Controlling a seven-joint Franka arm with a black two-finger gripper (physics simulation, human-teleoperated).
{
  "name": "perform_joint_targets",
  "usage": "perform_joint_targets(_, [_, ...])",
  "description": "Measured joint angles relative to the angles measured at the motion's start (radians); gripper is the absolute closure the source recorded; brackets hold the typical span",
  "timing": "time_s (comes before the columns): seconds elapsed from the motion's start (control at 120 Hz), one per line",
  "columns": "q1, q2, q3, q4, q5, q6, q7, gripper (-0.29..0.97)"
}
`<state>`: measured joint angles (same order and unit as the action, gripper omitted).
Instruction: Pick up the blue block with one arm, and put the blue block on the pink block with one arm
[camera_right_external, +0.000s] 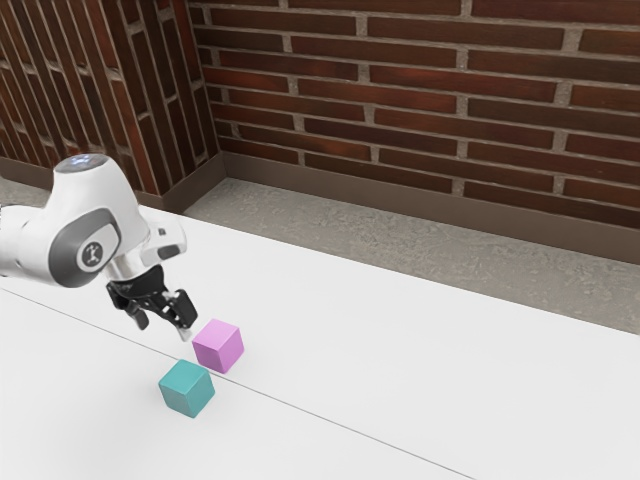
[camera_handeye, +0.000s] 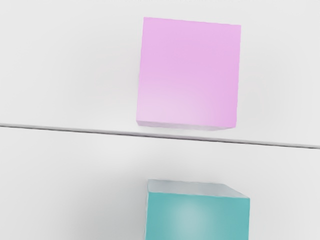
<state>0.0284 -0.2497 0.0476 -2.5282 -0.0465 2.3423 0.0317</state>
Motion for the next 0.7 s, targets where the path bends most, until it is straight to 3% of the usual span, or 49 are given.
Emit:
perform_joint_targets(0.242, [-0.008,0.020,-0.004,-0.068,-0.011,0.132,0.055,0.00])
perform_joint_targets(0.483, [-0.018,0.046,-0.018,-0.120,-0.114,0.187,0.091,0.00])
perform_joint_targets(0.7, [-0.019,0.084,-0.025,-0.139,-0.143,0.202,0.104,0.00])
